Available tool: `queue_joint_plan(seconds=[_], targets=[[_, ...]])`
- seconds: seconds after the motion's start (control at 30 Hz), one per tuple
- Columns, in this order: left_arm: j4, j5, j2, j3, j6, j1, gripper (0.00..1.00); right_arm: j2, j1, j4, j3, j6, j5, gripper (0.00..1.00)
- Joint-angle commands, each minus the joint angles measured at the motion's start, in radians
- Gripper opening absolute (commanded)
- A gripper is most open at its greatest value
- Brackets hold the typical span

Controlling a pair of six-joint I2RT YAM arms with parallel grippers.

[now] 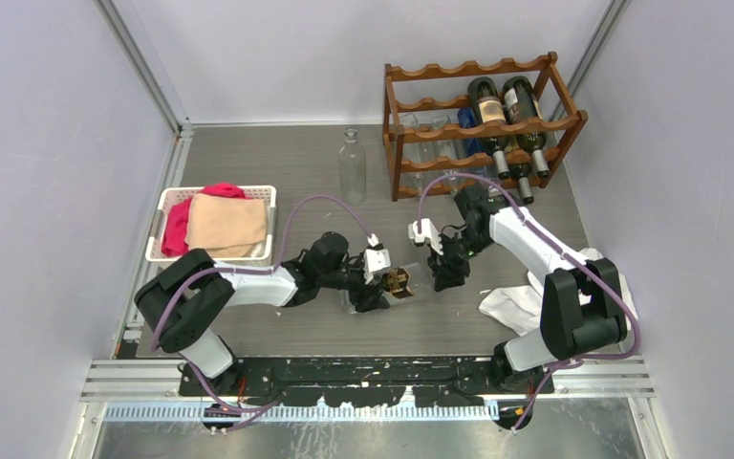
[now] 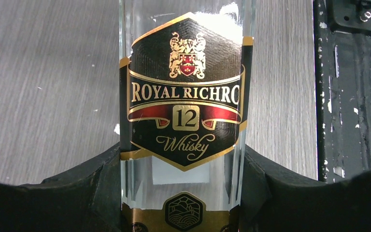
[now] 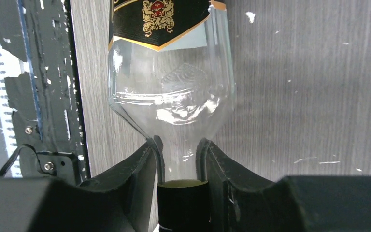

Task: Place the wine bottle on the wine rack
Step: Pick up the wine bottle from the center of the board.

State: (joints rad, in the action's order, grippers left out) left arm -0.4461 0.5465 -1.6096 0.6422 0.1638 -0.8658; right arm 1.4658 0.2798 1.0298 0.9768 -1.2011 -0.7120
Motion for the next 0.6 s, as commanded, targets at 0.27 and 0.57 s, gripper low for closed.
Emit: queue_joint_plan(seconds=[0.27, 0.57], targets=[[-0.103, -0.072, 0.159, 0.027, -0.024, 0.016, 0.79, -0.089, -0.012, 0.002, 0.089, 0.133, -0.133, 0.01], [0.129, -0.128, 0.381, 0.041, 0.037, 0.023, 0.90, -0.144, -0.067, -0.017, 0.079, 0.149, -0.174, 0.01]])
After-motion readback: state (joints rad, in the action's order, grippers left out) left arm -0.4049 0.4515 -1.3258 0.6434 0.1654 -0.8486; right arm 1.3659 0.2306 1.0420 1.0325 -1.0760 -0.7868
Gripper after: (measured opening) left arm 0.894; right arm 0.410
